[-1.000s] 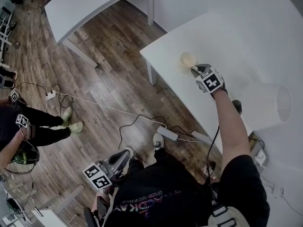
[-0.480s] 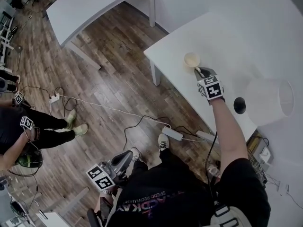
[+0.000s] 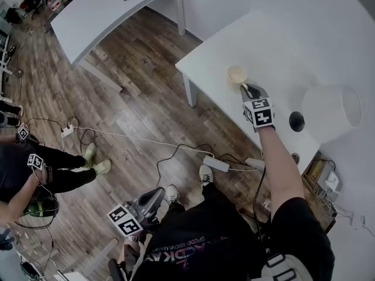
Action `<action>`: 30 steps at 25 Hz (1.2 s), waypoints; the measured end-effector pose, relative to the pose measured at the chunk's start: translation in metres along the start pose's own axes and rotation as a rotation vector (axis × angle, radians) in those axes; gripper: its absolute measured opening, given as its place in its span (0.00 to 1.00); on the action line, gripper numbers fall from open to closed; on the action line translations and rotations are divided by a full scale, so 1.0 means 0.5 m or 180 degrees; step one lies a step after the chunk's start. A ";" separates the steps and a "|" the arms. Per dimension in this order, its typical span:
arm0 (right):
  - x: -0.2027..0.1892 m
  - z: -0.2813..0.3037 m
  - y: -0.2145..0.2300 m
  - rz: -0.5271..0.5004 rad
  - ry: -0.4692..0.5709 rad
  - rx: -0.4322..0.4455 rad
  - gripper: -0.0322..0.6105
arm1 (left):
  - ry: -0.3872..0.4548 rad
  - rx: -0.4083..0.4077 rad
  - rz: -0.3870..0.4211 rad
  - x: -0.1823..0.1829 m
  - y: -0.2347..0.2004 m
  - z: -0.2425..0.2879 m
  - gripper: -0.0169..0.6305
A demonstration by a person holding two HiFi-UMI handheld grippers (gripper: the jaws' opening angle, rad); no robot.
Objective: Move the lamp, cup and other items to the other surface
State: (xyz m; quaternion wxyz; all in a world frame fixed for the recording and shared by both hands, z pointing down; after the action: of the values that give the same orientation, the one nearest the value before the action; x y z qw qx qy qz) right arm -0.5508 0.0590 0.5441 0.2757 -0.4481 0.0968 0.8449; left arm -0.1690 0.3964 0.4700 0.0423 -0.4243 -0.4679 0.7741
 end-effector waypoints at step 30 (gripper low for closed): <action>-0.091 -0.483 -0.354 0.0821 0.0570 -0.0529 0.12 | -0.0750 -0.1174 0.0420 0.015 -0.019 -0.110 0.03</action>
State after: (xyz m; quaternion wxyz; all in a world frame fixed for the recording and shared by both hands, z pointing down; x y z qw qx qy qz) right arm -0.2627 0.0895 0.4560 0.1172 -0.5266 0.1074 0.8351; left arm -0.1389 0.4430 0.4616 -0.1416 -0.3611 -0.5744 0.7208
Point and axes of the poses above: the fingertips, and each gripper's own axes: z forward along the fingers, y to its right, x out of its top, the point moved 7 cm from there along -z, backward along the fingers, and after that the axes turned 2 degrees about z, right-handed, at the moved point
